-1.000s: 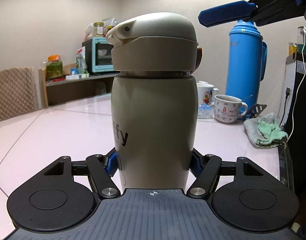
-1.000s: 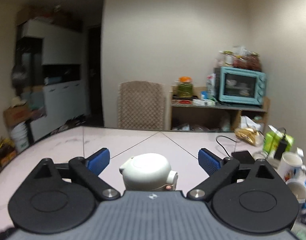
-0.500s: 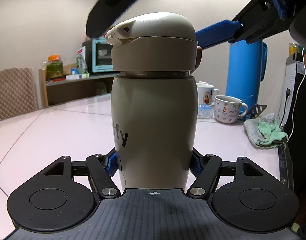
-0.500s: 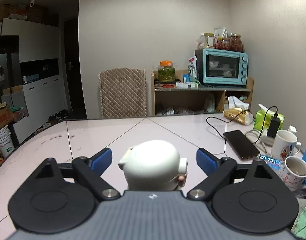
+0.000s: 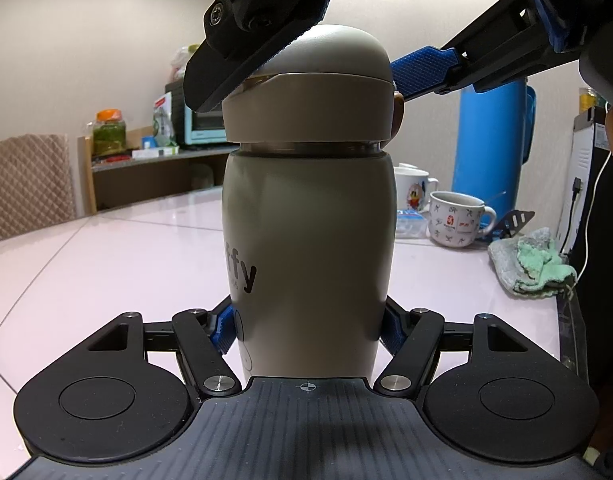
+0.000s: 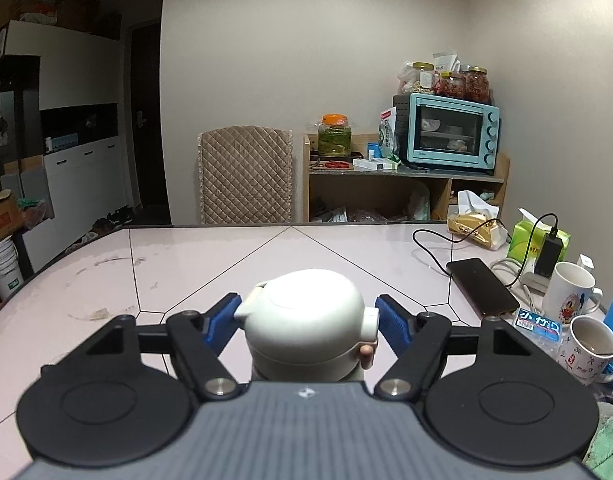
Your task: Unscrew bottle cap and pour
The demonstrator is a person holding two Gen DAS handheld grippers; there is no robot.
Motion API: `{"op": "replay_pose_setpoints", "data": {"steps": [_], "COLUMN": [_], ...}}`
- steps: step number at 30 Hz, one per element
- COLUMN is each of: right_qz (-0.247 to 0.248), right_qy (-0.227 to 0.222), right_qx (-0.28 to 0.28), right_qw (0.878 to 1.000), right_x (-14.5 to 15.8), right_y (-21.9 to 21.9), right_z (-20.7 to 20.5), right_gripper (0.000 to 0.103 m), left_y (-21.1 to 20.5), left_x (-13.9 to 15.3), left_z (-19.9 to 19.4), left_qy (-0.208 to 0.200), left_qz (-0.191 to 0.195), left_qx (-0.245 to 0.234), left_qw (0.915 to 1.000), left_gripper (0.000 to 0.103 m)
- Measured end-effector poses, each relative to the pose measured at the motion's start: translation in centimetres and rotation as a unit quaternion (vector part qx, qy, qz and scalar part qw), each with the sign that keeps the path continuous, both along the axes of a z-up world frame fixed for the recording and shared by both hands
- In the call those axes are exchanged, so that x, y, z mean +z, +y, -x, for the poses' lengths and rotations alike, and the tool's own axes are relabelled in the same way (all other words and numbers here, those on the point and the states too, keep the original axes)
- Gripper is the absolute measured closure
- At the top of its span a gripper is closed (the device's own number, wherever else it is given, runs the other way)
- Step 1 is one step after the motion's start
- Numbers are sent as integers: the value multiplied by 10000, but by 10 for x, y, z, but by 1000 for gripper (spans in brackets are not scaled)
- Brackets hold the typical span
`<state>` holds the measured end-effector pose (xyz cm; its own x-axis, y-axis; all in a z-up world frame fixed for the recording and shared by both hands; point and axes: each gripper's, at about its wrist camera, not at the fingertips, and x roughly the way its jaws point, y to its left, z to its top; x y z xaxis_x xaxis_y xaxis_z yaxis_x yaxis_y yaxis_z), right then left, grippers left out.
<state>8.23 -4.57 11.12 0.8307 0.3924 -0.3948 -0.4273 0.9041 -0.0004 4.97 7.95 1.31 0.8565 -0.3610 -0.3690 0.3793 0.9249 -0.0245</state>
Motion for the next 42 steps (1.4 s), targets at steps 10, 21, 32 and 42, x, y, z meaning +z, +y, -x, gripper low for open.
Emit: {"op": "replay_pose_setpoints", "data": {"steps": [10, 21, 32, 42], "right_qz": [123, 287, 299, 160], "right_qy": [-51, -184, -167, -43], "right_qx": [940, 1916, 2498, 3009], "right_qw": [9955, 9809, 9677, 9535], "right_x": [0, -1, 2, 6], "right_y": [-13, -26, -36, -49], "right_z": [-12, -23, -31, -45], "right_gripper": [28, 28, 28, 28], "left_y": [12, 16, 19, 14], "left_x": [0, -2, -3, -2], "left_z": [-5, -18, -24, -26], "left_qy": [26, 34, 22, 13], "left_qz": [71, 56, 51, 37], "left_qx": [8, -8, -20, -32], "left_qw": [10000, 10000, 10000, 10000], "left_gripper": [31, 31, 31, 31]}}
